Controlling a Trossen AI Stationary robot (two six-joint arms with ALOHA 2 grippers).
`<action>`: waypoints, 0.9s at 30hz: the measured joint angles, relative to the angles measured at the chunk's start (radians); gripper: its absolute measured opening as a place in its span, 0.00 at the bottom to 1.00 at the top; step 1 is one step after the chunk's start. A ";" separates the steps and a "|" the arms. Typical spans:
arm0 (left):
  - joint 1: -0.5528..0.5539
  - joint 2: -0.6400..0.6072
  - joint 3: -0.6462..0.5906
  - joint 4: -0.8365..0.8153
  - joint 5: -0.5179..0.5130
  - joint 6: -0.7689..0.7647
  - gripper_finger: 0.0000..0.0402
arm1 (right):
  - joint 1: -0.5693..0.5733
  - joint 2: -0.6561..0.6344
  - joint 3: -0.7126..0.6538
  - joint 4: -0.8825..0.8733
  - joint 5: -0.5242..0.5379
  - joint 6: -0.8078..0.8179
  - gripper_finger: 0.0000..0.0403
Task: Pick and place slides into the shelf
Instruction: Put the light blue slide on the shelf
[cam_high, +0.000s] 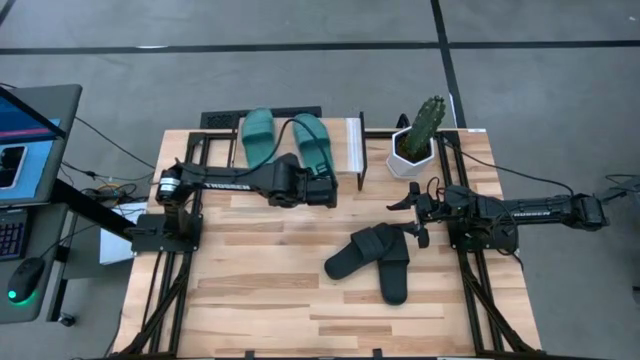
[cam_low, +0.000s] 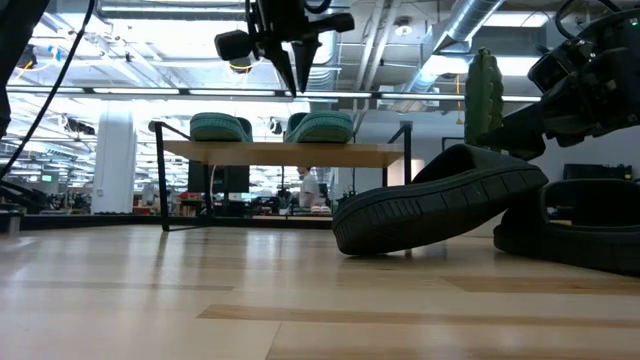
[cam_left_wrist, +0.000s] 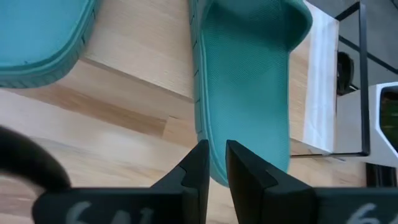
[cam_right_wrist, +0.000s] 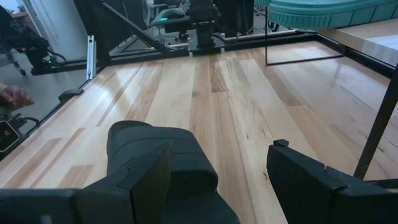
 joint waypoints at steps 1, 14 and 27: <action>0.000 0.000 0.000 0.004 0.008 -0.005 0.11 | 0.000 0.000 0.000 0.000 0.000 0.000 0.62; 0.005 0.000 -0.002 0.079 0.007 0.179 0.11 | 0.000 0.000 0.000 0.000 0.000 0.000 0.62; 0.015 0.000 -0.002 0.118 0.013 0.147 0.11 | 0.000 0.000 0.000 0.000 0.000 0.000 0.62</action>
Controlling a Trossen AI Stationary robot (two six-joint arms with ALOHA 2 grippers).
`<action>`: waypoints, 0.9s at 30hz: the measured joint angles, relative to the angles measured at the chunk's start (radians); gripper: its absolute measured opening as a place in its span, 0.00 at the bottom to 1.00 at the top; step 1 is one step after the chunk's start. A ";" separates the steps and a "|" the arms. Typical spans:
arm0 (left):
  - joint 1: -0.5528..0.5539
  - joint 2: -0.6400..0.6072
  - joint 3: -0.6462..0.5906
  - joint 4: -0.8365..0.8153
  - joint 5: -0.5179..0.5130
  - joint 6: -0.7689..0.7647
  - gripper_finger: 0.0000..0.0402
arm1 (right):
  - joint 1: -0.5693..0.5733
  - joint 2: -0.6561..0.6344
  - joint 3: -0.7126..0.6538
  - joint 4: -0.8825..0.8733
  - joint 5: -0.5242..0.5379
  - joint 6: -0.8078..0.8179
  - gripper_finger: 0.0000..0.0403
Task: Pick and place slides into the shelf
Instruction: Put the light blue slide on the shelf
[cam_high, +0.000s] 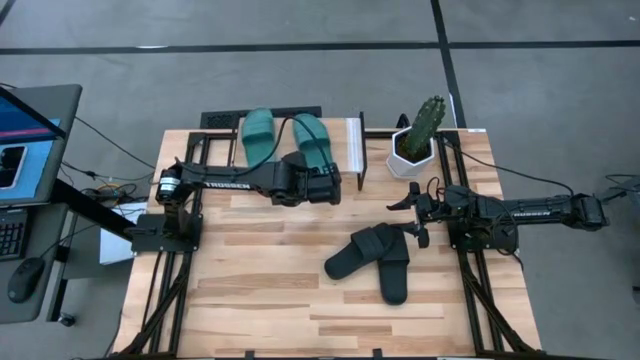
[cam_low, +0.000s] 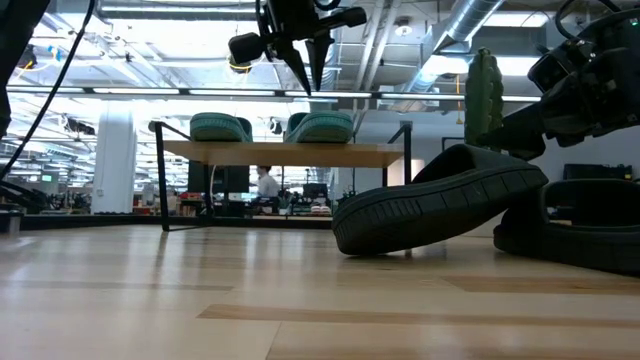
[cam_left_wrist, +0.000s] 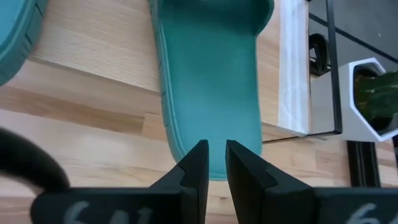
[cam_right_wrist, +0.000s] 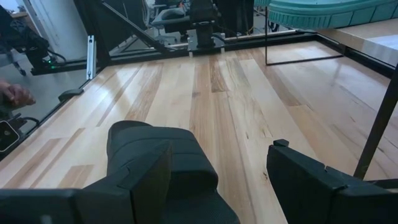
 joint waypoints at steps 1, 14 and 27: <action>0.001 0.000 0.000 0.004 0.001 -0.001 0.11 | 0.000 0.000 0.000 0.000 0.000 0.000 0.62; 0.030 0.000 0.000 0.009 -0.171 0.111 0.11 | 0.000 0.000 0.000 0.000 0.000 0.000 0.62; 0.160 0.000 -0.019 -0.004 -0.056 0.193 0.11 | 0.000 0.000 0.000 0.000 0.000 0.000 0.62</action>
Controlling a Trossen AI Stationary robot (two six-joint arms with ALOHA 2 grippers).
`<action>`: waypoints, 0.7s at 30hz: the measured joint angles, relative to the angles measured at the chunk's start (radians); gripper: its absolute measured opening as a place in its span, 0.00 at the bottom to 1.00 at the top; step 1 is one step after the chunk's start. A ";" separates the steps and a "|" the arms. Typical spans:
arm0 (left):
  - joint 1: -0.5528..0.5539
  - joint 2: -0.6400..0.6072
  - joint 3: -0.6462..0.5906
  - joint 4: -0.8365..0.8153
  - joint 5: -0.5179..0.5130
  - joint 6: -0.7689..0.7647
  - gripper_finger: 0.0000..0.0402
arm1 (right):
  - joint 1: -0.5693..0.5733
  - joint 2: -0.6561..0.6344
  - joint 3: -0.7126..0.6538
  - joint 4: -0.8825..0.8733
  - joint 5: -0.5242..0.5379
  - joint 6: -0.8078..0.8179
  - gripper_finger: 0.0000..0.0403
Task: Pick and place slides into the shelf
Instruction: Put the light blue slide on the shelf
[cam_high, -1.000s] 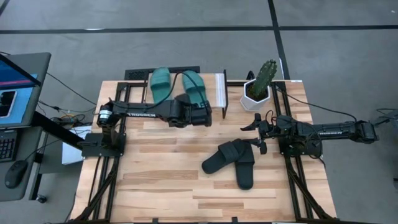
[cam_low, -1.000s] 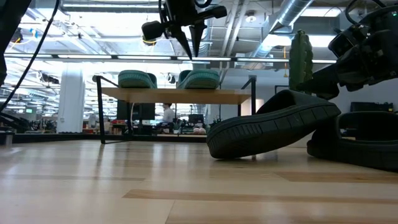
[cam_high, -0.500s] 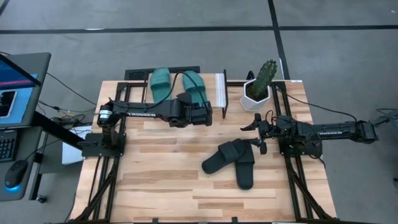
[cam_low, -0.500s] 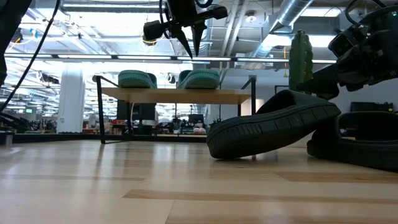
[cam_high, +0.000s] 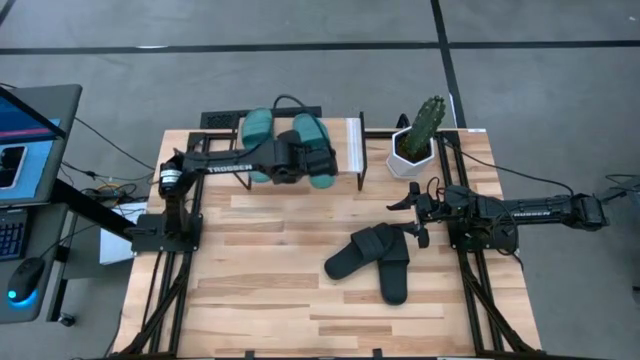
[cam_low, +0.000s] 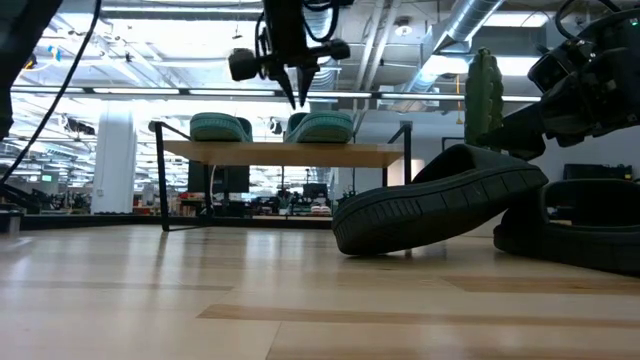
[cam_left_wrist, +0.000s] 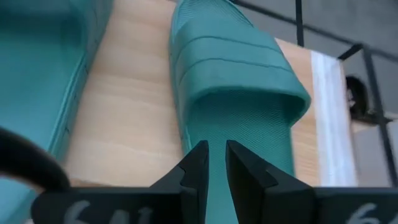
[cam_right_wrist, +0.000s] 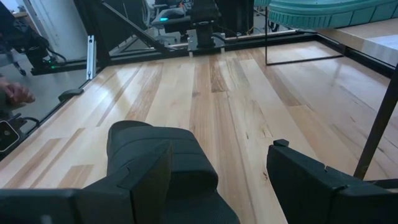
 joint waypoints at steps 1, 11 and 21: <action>0.006 0.000 0.000 0.000 0.001 0.031 0.11 | 0.000 0.000 0.000 0.000 0.000 0.000 0.62; 0.017 0.000 0.000 -0.023 -0.077 0.036 0.10 | 0.000 0.000 0.000 0.000 0.000 0.000 0.62; 0.023 0.036 -0.001 -0.048 -0.024 0.040 0.04 | 0.000 0.000 0.000 0.000 0.000 0.000 0.62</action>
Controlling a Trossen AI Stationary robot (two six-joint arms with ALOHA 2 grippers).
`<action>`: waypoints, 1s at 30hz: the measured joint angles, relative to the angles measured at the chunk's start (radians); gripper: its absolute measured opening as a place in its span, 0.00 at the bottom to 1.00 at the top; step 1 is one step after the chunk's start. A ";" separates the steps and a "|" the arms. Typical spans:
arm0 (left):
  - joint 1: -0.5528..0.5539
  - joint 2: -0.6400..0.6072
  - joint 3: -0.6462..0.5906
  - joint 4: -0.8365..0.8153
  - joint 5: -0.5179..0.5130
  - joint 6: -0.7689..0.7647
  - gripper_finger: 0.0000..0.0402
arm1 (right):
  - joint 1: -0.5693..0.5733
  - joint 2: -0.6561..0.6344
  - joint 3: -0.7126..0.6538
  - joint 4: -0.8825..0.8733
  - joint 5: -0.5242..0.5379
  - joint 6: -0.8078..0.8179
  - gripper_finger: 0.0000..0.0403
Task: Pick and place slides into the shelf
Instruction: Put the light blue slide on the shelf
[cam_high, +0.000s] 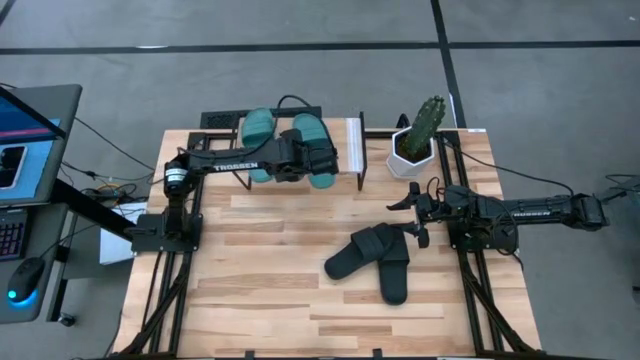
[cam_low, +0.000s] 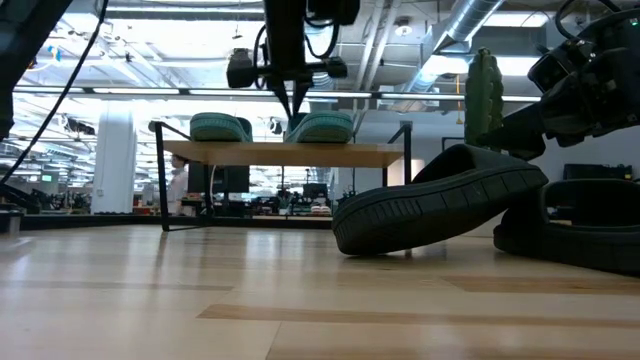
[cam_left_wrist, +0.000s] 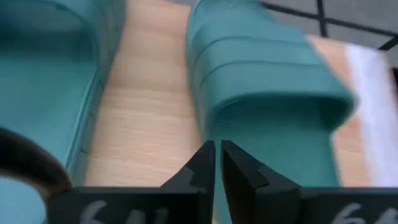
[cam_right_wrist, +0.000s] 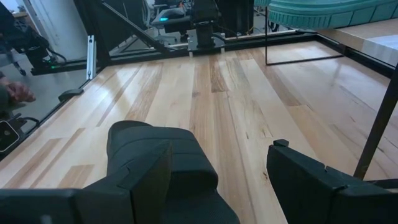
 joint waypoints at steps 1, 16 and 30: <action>0.000 0.006 0.000 0.001 -0.002 0.000 0.05 | 0.000 0.000 0.000 0.000 0.000 0.000 0.62; -0.006 0.023 0.002 0.003 -0.022 -0.072 0.09 | 0.000 0.000 0.000 -0.001 0.000 0.000 0.62; -0.004 0.023 0.002 0.010 -0.039 -0.110 0.09 | 0.000 0.000 0.000 0.000 0.000 0.000 0.62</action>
